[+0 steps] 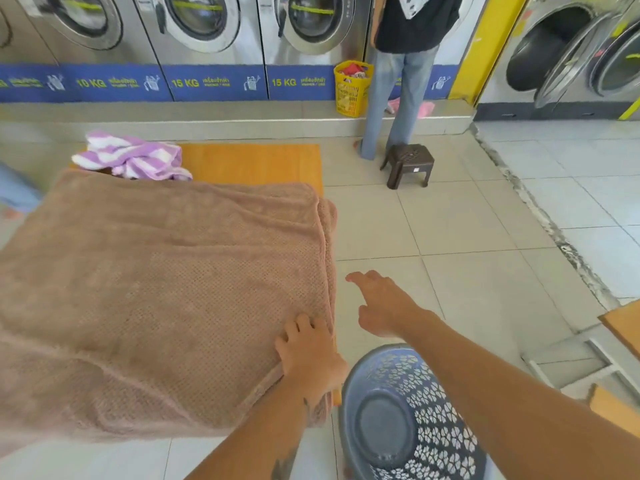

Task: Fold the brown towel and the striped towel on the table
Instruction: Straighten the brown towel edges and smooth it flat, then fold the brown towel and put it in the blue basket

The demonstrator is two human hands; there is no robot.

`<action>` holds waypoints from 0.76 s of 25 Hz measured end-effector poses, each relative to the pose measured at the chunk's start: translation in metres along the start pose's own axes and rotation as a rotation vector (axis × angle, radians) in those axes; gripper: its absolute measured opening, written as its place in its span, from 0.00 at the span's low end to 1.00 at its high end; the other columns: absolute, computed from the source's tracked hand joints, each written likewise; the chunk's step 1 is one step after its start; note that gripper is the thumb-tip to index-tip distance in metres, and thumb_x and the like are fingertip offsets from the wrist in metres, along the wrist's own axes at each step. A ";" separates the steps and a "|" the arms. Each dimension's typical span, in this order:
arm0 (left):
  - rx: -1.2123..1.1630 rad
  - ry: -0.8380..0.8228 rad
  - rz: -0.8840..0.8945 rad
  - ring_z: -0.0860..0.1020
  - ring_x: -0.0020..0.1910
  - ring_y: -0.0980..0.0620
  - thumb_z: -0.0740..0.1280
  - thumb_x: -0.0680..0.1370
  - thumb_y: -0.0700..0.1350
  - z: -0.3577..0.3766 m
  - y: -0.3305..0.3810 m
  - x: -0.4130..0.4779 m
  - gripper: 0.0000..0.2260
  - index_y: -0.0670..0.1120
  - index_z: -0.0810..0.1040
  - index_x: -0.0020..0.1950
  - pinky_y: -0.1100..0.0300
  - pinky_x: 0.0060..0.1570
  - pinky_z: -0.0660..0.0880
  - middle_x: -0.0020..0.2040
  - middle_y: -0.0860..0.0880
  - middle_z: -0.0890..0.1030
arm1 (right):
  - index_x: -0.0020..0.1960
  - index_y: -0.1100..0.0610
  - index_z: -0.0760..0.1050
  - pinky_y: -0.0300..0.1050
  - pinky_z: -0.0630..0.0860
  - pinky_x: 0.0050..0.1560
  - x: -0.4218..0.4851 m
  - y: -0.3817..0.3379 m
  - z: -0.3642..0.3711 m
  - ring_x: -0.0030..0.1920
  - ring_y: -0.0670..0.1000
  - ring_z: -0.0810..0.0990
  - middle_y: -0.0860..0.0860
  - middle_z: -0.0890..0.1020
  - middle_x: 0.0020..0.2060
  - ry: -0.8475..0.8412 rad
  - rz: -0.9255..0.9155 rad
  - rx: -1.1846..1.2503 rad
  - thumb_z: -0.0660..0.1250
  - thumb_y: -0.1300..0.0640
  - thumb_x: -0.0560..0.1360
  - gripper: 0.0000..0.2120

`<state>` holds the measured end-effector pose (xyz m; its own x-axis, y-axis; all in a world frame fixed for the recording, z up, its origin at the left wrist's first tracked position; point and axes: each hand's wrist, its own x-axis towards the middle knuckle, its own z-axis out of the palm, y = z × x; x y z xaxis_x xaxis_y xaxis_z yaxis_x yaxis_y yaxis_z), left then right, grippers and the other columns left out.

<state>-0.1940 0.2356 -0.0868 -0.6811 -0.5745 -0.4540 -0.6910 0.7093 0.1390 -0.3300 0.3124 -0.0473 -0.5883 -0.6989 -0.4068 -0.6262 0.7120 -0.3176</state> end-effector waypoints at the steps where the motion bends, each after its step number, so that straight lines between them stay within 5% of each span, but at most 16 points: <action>1: 0.005 -0.012 -0.006 0.64 0.66 0.42 0.64 0.74 0.52 -0.001 0.002 0.000 0.27 0.46 0.63 0.71 0.46 0.64 0.66 0.67 0.44 0.65 | 0.78 0.48 0.55 0.55 0.72 0.64 0.013 0.003 -0.004 0.70 0.60 0.65 0.54 0.65 0.71 -0.016 -0.035 -0.044 0.60 0.63 0.74 0.35; 5: -0.093 0.020 -0.081 0.72 0.60 0.45 0.65 0.76 0.47 -0.008 0.003 -0.004 0.21 0.47 0.65 0.68 0.51 0.56 0.73 0.62 0.46 0.72 | 0.78 0.47 0.52 0.57 0.75 0.59 0.056 0.005 -0.008 0.68 0.62 0.65 0.57 0.62 0.71 -0.030 -0.174 -0.214 0.62 0.64 0.71 0.39; 9: -0.432 0.134 -0.230 0.75 0.39 0.53 0.60 0.78 0.43 -0.020 -0.014 0.002 0.14 0.49 0.67 0.64 0.56 0.38 0.76 0.43 0.52 0.76 | 0.78 0.46 0.47 0.56 0.76 0.56 0.100 0.001 -0.014 0.64 0.62 0.68 0.58 0.62 0.71 0.032 -0.251 -0.301 0.65 0.65 0.69 0.45; 12: -0.465 0.260 -0.227 0.74 0.35 0.54 0.59 0.80 0.46 -0.031 -0.026 0.008 0.02 0.52 0.67 0.52 0.56 0.33 0.74 0.38 0.52 0.76 | 0.78 0.43 0.45 0.56 0.75 0.57 0.135 -0.001 -0.017 0.64 0.62 0.69 0.59 0.62 0.70 0.076 -0.312 -0.370 0.68 0.61 0.70 0.46; 15: -0.389 0.381 -0.156 0.72 0.31 0.54 0.60 0.82 0.50 -0.039 -0.036 0.011 0.06 0.52 0.67 0.46 0.61 0.29 0.65 0.36 0.52 0.74 | 0.78 0.44 0.52 0.56 0.74 0.59 0.159 0.002 -0.012 0.67 0.63 0.65 0.59 0.60 0.70 0.144 -0.370 -0.509 0.70 0.57 0.70 0.43; 19: -0.445 0.401 -0.060 0.73 0.32 0.53 0.64 0.81 0.50 -0.043 -0.051 0.002 0.06 0.50 0.69 0.50 0.60 0.31 0.67 0.35 0.52 0.74 | 0.72 0.49 0.65 0.58 0.72 0.60 0.174 0.002 -0.024 0.70 0.65 0.62 0.59 0.64 0.69 0.268 -0.418 -0.599 0.68 0.55 0.73 0.29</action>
<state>-0.1710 0.1809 -0.0572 -0.6164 -0.7786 -0.1175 -0.7070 0.4816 0.5179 -0.4457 0.1908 -0.0982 -0.2983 -0.9481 -0.1100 -0.9480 0.2809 0.1495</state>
